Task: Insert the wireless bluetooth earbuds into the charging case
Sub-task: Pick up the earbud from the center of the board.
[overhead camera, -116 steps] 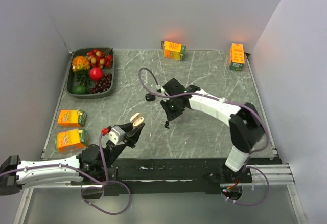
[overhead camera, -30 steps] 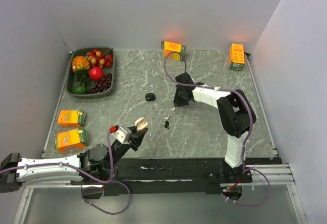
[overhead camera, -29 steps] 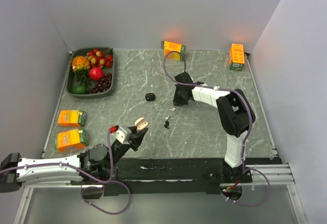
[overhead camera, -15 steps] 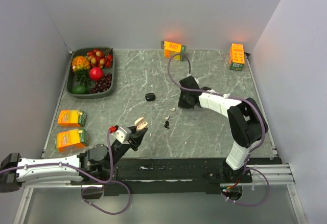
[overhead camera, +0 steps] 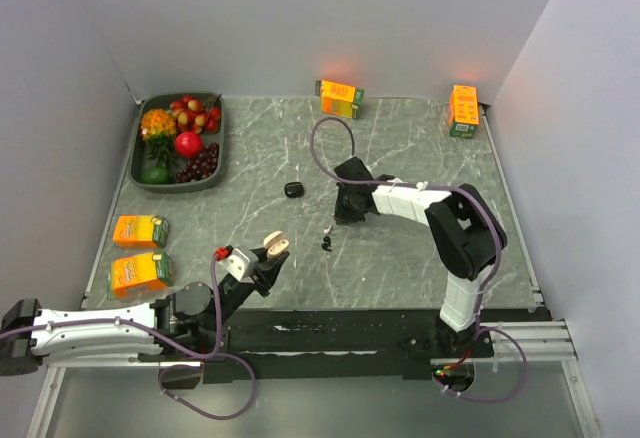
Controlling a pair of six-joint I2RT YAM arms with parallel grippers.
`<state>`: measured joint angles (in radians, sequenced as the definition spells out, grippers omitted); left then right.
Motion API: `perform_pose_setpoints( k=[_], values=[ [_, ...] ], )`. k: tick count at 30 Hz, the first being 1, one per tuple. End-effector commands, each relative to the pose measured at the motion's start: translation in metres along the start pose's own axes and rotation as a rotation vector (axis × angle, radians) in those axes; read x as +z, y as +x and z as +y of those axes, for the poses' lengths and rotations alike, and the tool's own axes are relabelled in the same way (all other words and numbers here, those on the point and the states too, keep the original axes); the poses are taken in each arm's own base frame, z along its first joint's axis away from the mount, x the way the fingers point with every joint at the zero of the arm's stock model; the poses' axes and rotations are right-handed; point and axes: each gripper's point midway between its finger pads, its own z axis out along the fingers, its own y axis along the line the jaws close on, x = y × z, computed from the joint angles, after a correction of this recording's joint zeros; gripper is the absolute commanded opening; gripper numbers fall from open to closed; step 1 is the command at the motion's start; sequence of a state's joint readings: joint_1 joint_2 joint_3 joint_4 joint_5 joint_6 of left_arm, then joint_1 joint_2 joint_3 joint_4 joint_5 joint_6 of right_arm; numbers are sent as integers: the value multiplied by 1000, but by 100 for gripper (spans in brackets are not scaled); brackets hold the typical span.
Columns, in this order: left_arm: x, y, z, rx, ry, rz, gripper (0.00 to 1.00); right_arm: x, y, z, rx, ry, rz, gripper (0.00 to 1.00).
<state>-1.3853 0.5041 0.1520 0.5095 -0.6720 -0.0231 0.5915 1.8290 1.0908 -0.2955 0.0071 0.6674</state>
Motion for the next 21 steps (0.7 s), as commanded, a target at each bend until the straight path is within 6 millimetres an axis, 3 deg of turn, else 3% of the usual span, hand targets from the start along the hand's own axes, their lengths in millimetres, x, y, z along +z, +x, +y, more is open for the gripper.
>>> perform_pose_setpoints(
  k=[1, 8, 13, 15, 16, 17, 20, 21],
  values=[
    [4, -24, -3, -46, -9, -47, 1, 21, -8, -20, -18, 97, 2, 0],
    [3, -22, -1, -38, -17, -43, 1, 26, -31, -43, -184, 251, -34, 0],
    [4, -20, -3, -35, -9, -39, 1, 24, -52, -43, -316, 268, -98, 6],
    [4, -20, -4, -33, -6, -36, 1, 20, -53, -41, -341, 255, -112, 13],
    [5, -20, -4, -31, -5, -34, 1, 8, -61, -33, -333, 226, -151, 19],
    [4, -20, -5, -30, 0, -34, 1, 0, -62, -30, -326, 213, -167, 34],
    [4, -22, -5, -37, 1, -43, 1, -22, -57, -23, -250, 163, -178, 58],
    [4, -22, -5, -44, 3, -51, 1, -24, -54, -24, -193, 159, -172, 61]
  ],
)
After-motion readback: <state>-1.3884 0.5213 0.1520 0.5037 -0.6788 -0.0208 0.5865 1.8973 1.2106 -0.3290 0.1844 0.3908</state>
